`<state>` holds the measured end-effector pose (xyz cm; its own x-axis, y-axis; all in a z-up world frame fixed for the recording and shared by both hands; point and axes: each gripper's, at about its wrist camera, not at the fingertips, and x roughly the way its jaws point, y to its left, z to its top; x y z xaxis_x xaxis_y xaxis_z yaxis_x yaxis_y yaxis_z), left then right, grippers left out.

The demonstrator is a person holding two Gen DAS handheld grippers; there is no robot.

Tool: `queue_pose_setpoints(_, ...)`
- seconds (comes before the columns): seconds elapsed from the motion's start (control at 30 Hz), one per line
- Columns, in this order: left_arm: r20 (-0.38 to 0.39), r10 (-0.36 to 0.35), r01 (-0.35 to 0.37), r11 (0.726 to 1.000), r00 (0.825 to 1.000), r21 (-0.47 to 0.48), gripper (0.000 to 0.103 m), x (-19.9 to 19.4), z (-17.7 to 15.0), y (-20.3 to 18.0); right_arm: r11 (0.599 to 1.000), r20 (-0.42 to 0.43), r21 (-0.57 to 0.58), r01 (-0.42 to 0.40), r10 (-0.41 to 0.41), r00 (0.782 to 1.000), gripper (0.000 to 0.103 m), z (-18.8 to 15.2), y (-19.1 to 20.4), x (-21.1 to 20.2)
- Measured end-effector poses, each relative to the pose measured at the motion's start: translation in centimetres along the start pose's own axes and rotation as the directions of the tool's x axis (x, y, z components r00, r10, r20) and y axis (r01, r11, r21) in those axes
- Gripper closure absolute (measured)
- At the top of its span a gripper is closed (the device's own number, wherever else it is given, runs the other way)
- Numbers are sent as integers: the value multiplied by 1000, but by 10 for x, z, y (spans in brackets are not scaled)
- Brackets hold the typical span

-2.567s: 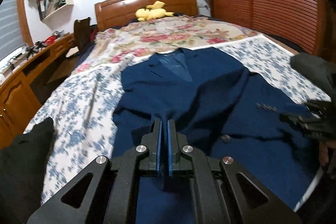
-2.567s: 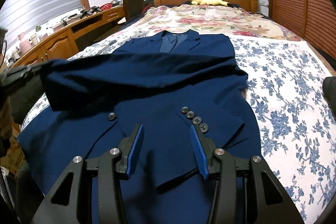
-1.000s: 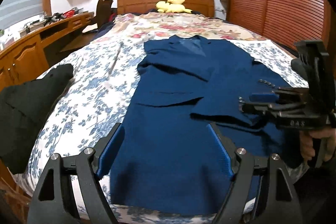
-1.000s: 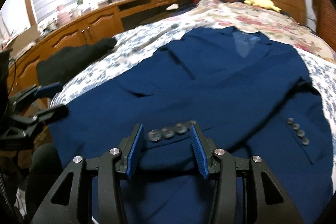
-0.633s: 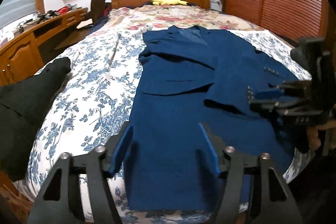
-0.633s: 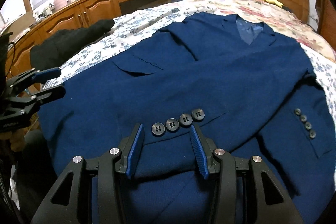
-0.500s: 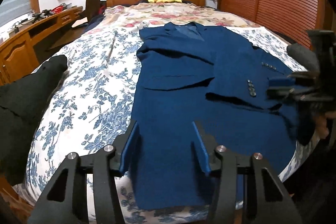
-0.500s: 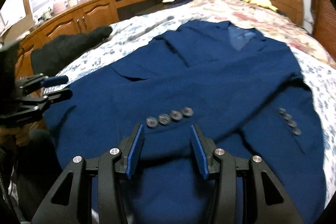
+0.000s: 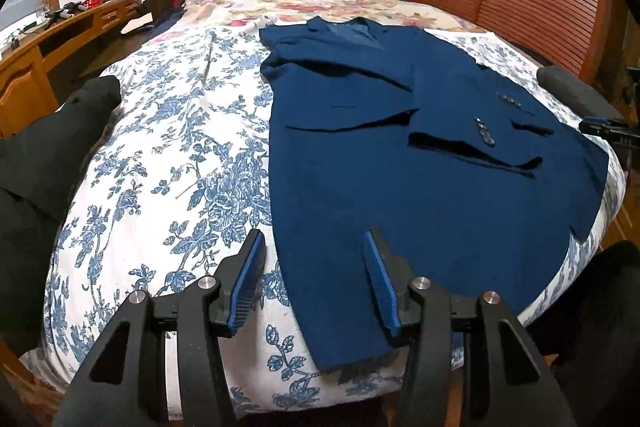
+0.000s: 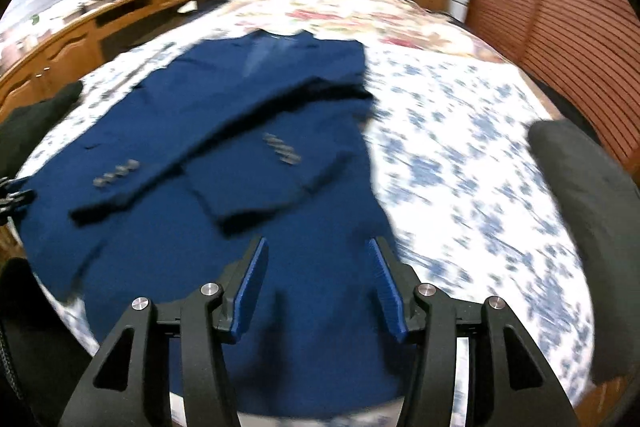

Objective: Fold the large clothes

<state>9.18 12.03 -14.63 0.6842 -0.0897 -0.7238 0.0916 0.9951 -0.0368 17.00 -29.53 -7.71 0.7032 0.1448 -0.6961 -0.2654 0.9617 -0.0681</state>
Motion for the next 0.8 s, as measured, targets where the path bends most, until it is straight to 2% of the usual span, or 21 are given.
queue_pose_setpoints(0.13,-18,21,-21,1000,1000,1,50,0,1,-3,1000,-43,29,-8,9,999,49,-8,-25,14)
queue_pose_setpoints(0.3,-39,38,-41,996,999,-74,50,3,1,0,995,-105,36,-97,101,989,49,-20,-46,40)
queue_pose_setpoints(0.5,-73,85,-94,986,994,-134,51,2,4,-5,981,-55,18,-195,196,979,49,-29,-55,45)
queue_pose_setpoints(0.53,-78,90,-100,986,993,-136,57,2,4,-7,977,-50,9,-214,214,976,49,-31,-56,45)
queue_pose_setpoints(0.57,-80,89,-99,985,993,-142,60,2,4,-9,972,-46,-3,-233,233,971,56,-32,-58,45)
queue_pose_setpoints(0.63,-87,101,-113,981,991,-157,61,2,4,-12,963,-38,-19,-269,268,963,62,-38,-57,32)
queue_pose_setpoints(0.7,-91,102,-116,979,991,-169,61,3,4,-12,956,-42,-27,-291,290,956,74,-43,-61,31)
queue_pose_setpoints(0.8,-98,97,-113,978,990,-175,68,2,4,-11,953,-50,-31,-302,300,953,80,-43,-65,29)
